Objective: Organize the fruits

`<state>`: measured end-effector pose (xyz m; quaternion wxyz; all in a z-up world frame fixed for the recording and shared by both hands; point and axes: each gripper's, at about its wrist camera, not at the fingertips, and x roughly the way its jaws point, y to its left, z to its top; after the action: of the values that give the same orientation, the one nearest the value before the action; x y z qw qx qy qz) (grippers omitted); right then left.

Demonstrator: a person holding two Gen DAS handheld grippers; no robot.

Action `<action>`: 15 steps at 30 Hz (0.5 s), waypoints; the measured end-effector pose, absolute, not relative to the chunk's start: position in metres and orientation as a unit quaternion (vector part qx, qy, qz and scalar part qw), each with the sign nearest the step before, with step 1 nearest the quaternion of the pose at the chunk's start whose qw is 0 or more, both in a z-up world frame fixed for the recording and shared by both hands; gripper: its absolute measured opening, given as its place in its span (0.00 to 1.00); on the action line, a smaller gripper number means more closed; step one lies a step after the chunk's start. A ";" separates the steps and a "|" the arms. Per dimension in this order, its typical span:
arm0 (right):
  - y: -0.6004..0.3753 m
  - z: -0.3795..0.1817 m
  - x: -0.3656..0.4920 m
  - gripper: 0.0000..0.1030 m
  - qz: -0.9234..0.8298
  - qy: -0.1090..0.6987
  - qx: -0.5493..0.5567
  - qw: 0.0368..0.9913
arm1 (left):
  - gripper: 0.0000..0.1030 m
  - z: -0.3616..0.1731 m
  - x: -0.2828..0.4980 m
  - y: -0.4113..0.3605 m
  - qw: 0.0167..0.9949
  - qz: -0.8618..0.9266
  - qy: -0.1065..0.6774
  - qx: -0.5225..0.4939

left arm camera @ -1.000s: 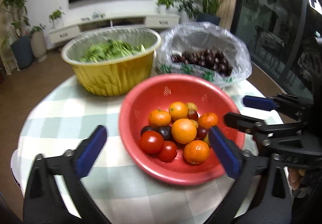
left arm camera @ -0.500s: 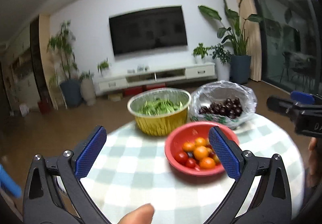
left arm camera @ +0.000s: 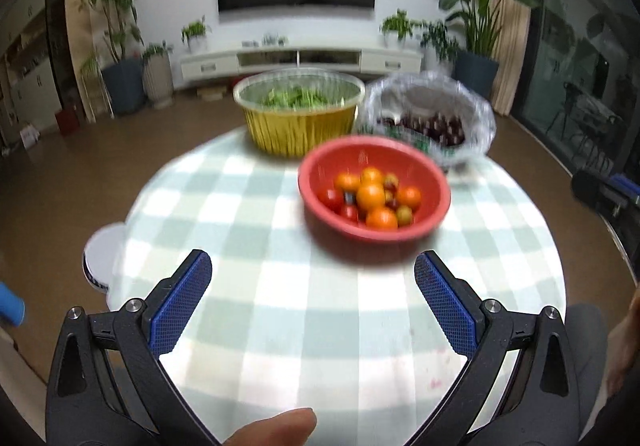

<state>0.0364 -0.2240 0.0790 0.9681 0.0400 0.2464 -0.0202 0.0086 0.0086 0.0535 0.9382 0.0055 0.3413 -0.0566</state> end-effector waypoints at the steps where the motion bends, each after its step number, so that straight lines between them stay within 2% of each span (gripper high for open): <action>1: -0.222 0.070 0.037 1.00 -0.022 0.262 0.037 0.964 | 1.00 0.047 0.010 0.009 0.935 -0.055 0.351 0.004; 6: -0.220 0.038 0.046 1.00 -0.018 0.334 0.048 0.941 | 1.00 0.023 0.017 0.009 0.926 -0.036 0.377 0.008; 15: -0.210 0.018 0.051 1.00 -0.017 0.360 0.039 0.932 | 1.00 0.004 0.027 0.012 0.918 -0.024 0.396 0.012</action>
<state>0.0514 -0.2102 0.0182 0.9319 0.0392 0.3602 -0.0174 0.0272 0.0125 0.0045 0.9178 0.0117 0.3962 -0.0238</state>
